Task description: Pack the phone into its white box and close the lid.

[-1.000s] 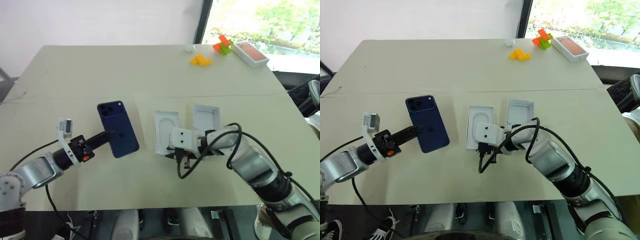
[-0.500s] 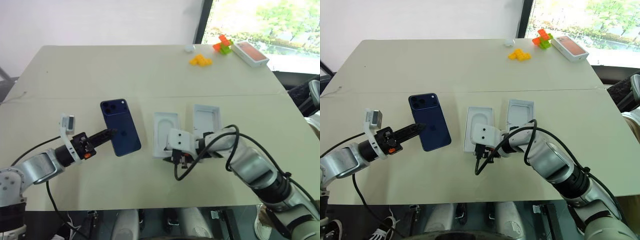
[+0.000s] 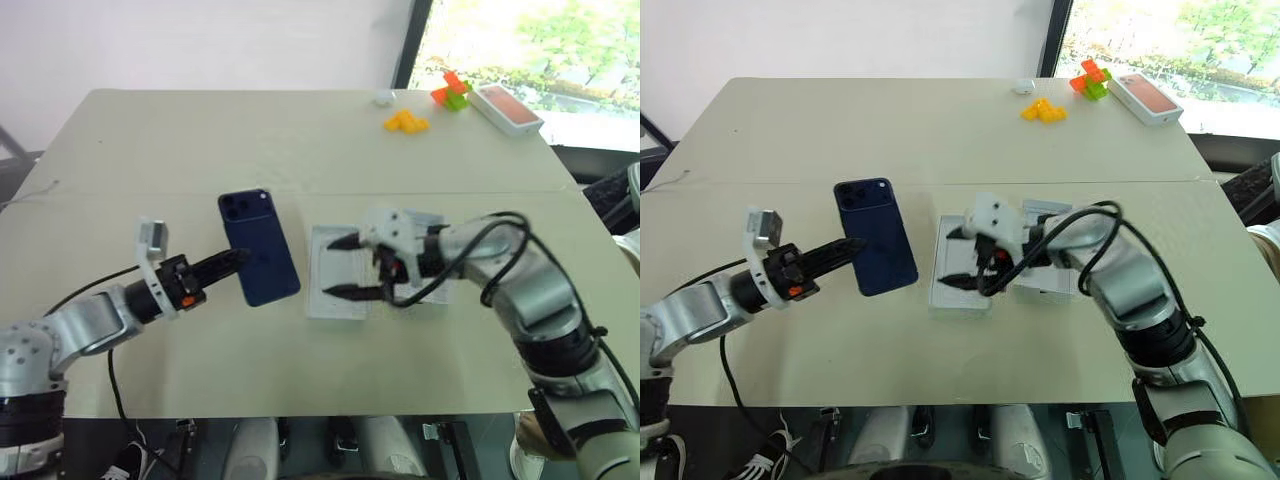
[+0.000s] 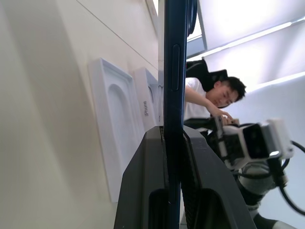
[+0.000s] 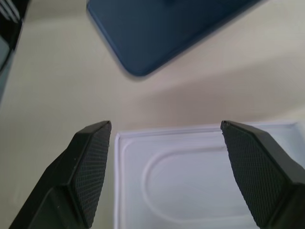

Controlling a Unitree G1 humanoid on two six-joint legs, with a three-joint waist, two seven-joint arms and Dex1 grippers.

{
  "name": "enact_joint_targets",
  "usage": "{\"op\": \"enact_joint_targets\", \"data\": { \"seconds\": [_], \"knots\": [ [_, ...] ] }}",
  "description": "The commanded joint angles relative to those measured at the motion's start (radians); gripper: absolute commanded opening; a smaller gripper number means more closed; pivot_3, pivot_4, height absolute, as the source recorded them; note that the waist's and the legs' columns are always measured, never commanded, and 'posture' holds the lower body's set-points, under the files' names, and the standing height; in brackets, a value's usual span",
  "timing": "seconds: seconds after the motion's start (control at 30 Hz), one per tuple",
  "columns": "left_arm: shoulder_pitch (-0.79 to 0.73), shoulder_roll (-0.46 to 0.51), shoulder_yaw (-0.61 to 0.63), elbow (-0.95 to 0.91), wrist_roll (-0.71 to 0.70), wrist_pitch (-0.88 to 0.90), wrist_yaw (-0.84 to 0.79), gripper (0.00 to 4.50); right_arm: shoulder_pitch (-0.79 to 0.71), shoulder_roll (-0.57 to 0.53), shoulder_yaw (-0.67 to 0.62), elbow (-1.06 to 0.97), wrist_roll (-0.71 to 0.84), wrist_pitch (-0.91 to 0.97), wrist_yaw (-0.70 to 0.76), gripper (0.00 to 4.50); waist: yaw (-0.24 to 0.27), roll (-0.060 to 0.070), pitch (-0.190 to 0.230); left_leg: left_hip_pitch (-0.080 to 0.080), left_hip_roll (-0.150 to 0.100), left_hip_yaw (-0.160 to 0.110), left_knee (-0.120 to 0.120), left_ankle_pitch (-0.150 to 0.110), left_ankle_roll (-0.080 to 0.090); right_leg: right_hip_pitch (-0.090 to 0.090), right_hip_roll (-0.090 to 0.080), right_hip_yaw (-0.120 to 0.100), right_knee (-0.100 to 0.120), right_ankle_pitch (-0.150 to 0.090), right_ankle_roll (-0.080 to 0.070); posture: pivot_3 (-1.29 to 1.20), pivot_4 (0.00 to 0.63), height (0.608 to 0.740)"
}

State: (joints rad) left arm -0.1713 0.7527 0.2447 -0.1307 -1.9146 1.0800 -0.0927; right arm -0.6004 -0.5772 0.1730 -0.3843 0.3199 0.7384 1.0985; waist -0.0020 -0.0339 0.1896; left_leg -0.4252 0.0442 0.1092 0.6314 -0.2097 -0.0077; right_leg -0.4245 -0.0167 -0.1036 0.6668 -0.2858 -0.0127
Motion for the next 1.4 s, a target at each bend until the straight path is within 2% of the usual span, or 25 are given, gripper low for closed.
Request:
{"op": "enact_joint_targets", "data": {
  "seconds": [0.03, 0.23, 0.33, 0.4, 0.43, 0.63, 0.83, 1.1, 1.4],
  "knots": [
    [-0.074, 0.015, -0.102, -0.031, -0.003, 0.047, 0.024, 0.00, 0.094, -0.020, -0.111, 0.044, 0.060, -0.218, 0.071, 3.85, 0.007, 0.000, 0.000, 0.000, 0.000, 0.000, 0.000, 0.000, 0.000, 0.000, 0.000, 0.000, 0.000, 0.000, 0.000, 0.00, 0.150, 0.737],
    [-0.194, -0.038, -0.199, 0.061, 0.056, 0.066, 0.029, 0.00, 0.158, -0.088, -0.172, 0.155, 0.031, -0.429, 0.103, 3.85, 0.012, 0.001, 0.000, 0.001, 0.000, 0.000, 0.001, 0.000, 0.000, 0.000, 0.001, 0.000, 0.001, 0.000, 0.000, 0.00, 0.150, 0.737],
    [-0.241, -0.059, -0.214, 0.121, 0.097, 0.087, 0.007, 0.00, 0.167, -0.120, -0.169, 0.190, 0.042, -0.421, 0.111, 3.85, 0.011, 0.001, 0.000, 0.002, 0.000, 0.000, 0.001, 0.001, 0.000, 0.001, 0.001, 0.000, 0.002, 0.000, 0.000, 0.00, 0.150, 0.737],
    [-0.274, -0.077, -0.220, 0.168, 0.119, 0.100, 0.000, 0.00, 0.176, -0.136, -0.171, 0.194, 0.051, -0.417, 0.113, 4.43, 0.012, 0.001, 0.000, 0.002, 0.001, 0.000, 0.001, 0.001, -0.001, 0.001, 0.002, 0.000, 0.002, 0.000, 0.000, 0.00, 0.150, 0.737],
    [-0.289, -0.089, -0.225, 0.186, 0.143, 0.107, -0.007, 0.00, 0.182, -0.136, -0.176, 0.192, 0.050, -0.432, 0.106, 4.47, 0.013, 0.001, 0.000, 0.002, 0.001, 0.000, 0.001, 0.001, -0.001, 0.001, 0.002, 0.000, 0.002, 0.000, 0.000, 0.00, 0.150, 0.737],
    [-0.358, -0.160, -0.213, 0.295, 0.234, 0.150, -0.037, 0.00, 0.216, -0.138, -0.184, 0.179, 0.050, -0.481, 0.081, 4.47, 0.015, 0.001, 0.000, 0.001, 0.001, 0.000, 0.002, 0.001, -0.001, 0.002, 0.002, 0.000, 0.002, 0.000, 0.000, 0.00, 0.150, 0.737],
    [-0.412, -0.232, -0.181, 0.381, 0.246, 0.190, -0.020, 0.00, 0.233, -0.140, -0.162, 0.174, 0.034, -0.492, 0.066, 4.47, 0.014, 0.001, 0.000, 0.001, 0.001, 0.000, 0.002, 0.001, -0.001, 0.002, 0.002, 0.000, 0.002, 0.001, 0.000, 0.00, 0.150, 0.737],
    [-0.424, -0.261, -0.187, 0.372, 0.340, 0.251, -0.046, 0.00, 0.217, -0.135, -0.131, 0.186, 0.010, -0.498, 0.050, 4.47, 0.014, 0.001, 0.000, 0.002, 0.001, 0.000, 0.003, 0.003, -0.005, 0.002, 0.002, 0.000, 0.003, 0.001, 0.000, 0.00, 0.150, 0.737],
    [-0.432, -0.331, -0.145, 0.398, 0.382, 0.280, -0.026, 0.00, 0.207, -0.129, -0.108, 0.199, -0.017, -0.518, 0.028, 4.47, 0.015, 0.001, 0.000, 0.002, 0.001, 0.000, 0.003, 0.003, -0.005, 0.002, 0.002, 0.000, 0.003, 0.001, 0.000, 0.00, 0.150, 0.737]
  ]
}}
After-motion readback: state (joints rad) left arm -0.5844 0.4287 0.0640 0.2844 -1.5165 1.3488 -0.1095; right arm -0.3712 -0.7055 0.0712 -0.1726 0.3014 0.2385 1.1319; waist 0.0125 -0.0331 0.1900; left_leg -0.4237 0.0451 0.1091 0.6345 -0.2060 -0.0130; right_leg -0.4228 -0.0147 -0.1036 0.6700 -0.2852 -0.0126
